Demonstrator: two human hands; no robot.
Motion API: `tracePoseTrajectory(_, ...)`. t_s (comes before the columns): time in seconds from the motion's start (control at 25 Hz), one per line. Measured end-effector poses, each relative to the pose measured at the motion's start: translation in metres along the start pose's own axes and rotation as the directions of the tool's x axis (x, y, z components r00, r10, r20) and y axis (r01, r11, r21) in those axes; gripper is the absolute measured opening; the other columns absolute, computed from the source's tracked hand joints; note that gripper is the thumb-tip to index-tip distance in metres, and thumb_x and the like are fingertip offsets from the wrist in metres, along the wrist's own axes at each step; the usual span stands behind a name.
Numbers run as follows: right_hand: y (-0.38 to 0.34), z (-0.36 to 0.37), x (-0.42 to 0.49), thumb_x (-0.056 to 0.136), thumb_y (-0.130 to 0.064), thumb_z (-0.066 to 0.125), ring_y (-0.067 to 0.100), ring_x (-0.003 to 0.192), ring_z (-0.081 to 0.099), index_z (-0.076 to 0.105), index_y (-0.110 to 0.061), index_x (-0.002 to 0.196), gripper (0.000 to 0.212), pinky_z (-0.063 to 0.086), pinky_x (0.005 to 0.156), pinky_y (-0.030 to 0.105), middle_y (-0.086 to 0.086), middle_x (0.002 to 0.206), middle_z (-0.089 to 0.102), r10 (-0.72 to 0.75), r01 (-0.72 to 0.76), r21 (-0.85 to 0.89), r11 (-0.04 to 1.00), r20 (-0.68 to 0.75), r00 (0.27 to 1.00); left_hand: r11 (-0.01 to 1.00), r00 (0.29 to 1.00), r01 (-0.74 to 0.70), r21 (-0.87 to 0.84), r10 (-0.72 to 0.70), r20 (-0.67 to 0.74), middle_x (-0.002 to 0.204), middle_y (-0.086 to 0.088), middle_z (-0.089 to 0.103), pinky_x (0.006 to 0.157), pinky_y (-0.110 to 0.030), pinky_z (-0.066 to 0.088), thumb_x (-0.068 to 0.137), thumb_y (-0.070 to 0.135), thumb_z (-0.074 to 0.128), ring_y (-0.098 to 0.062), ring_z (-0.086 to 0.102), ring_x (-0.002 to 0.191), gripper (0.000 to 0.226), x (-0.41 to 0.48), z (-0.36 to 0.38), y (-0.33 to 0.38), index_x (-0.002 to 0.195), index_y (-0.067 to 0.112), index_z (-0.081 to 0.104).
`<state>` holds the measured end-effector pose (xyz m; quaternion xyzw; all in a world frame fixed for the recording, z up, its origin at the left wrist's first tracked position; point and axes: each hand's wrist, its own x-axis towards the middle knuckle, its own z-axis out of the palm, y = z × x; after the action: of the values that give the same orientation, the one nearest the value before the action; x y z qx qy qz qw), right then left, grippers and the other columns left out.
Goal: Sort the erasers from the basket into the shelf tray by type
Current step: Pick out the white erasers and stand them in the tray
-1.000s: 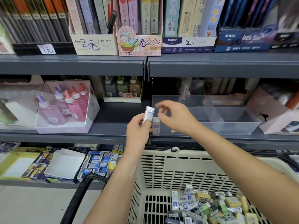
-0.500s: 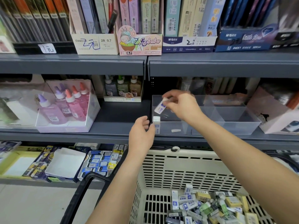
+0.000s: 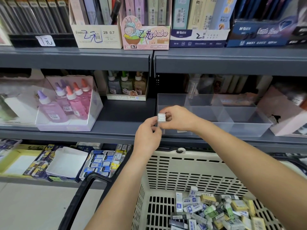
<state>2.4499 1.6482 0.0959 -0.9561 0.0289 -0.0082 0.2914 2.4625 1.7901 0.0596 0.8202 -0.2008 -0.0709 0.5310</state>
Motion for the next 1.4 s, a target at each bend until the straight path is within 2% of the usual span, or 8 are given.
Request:
tracePoseTrajectory(0.24, 0.006, -0.012, -0.025, 0.076, -0.044, 0.07, 0.011, 0.117, 0.053, 0.042, -0.023, 0.135, 0.068, 0.044, 0.099, 0.03, 0.0, 0.129, 0.056, -0.015, 0.013, -0.042, 0.999, -0.069, 0.997, 0.997, 0.985, -0.075, 0.018, 0.077, -0.155, 0.118, 0.007, 0.051, 0.086, -0.024, 0.047, 0.09, 0.014, 0.055, -0.004, 0.054, 0.099, 0.034, -0.013, 0.005, 0.005, 0.123, 0.022, 0.051)
tracePoseTrajectory(0.36, 0.015, -0.019, -0.081, 0.076, -0.049, 0.063, -0.004, 0.098, 0.056, 0.055, -0.029, 0.119, 0.048, 0.04, 0.082, 0.007, -0.016, 0.106, 0.063, -0.073, 0.087, 0.034, 0.996, -0.288, 0.955, 0.974, 0.957, -0.196, -0.116, 0.164, -0.238, 0.092, 0.011, 0.057, 0.069, -0.012, 0.045, 0.087, 0.02, 0.056, 0.001, 0.054, 0.078, 0.017, -0.035, 0.012, 0.013, 0.092, 0.035, 0.054)
tracePoseTrajectory(0.48, 0.033, -0.008, -0.145, 0.079, -0.035, 0.064, -0.007, 0.071, 0.058, 0.063, -0.032, 0.091, 0.012, 0.04, 0.062, 0.005, -0.019, 0.074, 0.064, 0.011, 0.082, 0.211, 0.974, -0.405, 0.914, 0.956, 0.97, -0.242, -0.166, 0.239, -0.041, 0.073, 0.017, 0.061, 0.06, -0.012, 0.043, 0.083, 0.032, 0.052, 0.0, 0.055, 0.065, 0.012, -0.07, 0.038, 0.014, 0.073, 0.038, 0.055)
tracePoseTrajectory(0.56, 0.051, 0.014, -0.175, 0.083, -0.024, 0.065, -0.006, 0.067, 0.059, 0.064, -0.031, 0.082, 0.007, 0.041, 0.062, 0.006, -0.018, 0.068, 0.064, 0.066, 0.001, 0.201, 0.98, -0.327, 0.943, 0.965, 0.955, -0.242, -0.098, 0.255, 0.152, 0.07, 0.022, 0.06, 0.06, -0.009, 0.04, 0.083, 0.033, 0.052, 0.004, 0.055, 0.065, 0.015, -0.09, 0.058, 0.006, 0.07, 0.039, 0.055)
tracePoseTrajectory(0.72, 0.092, 0.069, -0.204, 0.088, -0.029, 0.058, 0.0, 0.072, 0.057, 0.066, -0.024, 0.092, 0.011, 0.05, 0.073, 0.022, -0.013, 0.083, 0.064, 0.195, -0.195, -0.019, 0.981, -0.003, 0.981, 0.992, 0.904, -0.088, 0.089, 0.042, 0.425, 0.077, 0.018, 0.061, 0.07, -0.019, 0.045, 0.09, 0.024, 0.056, 0.005, 0.057, 0.073, 0.008, -0.108, 0.09, -0.035, 0.087, 0.027, 0.062)
tracePoseTrajectory(0.96, 0.116, 0.12, -0.189, 0.09, -0.022, 0.053, 0.018, 0.097, 0.06, 0.057, -0.017, 0.114, 0.025, 0.049, 0.077, 0.029, 0.003, 0.113, 0.063, 0.344, -0.329, -0.124, 0.936, 0.137, 0.929, 0.873, 0.803, 0.186, 0.451, -0.4, 0.442, 0.122, -0.006, 0.059, 0.09, -0.028, 0.046, 0.092, 0.019, 0.054, -0.02, 0.056, 0.108, 0.027, -0.113, 0.106, -0.088, 0.117, 0.012, 0.057)
tracePoseTrajectory(1.16, 0.116, 0.153, -0.183, 0.09, -0.024, 0.053, 0.025, 0.11, 0.053, 0.046, -0.023, 0.132, 0.042, 0.049, 0.087, 0.037, 0.005, 0.128, 0.046, 0.346, -0.268, -0.288, 0.92, 0.27, 0.899, 0.819, 0.728, -0.001, 0.574, -0.393, 0.562, 0.135, -0.006, 0.036, 0.096, -0.025, 0.04, 0.087, -0.006, 0.048, -0.024, 0.049, 0.117, 0.06, -0.124, 0.11, -0.118, 0.139, 0.022, 0.042)
tracePoseTrajectory(1.4, 0.117, 0.155, -0.172, 0.088, -0.023, 0.059, 0.024, 0.103, 0.057, 0.047, -0.025, 0.13, 0.044, 0.05, 0.081, 0.036, 0.004, 0.123, 0.046, 0.402, -0.302, -0.355, 0.885, 0.257, 0.879, 0.679, 0.738, -0.263, 0.685, -0.316, 0.596, 0.119, -0.007, 0.047, 0.086, -0.034, 0.042, 0.085, 0.009, 0.055, -0.026, 0.047, 0.112, 0.062, -0.117, 0.099, -0.132, 0.138, 0.033, 0.035)
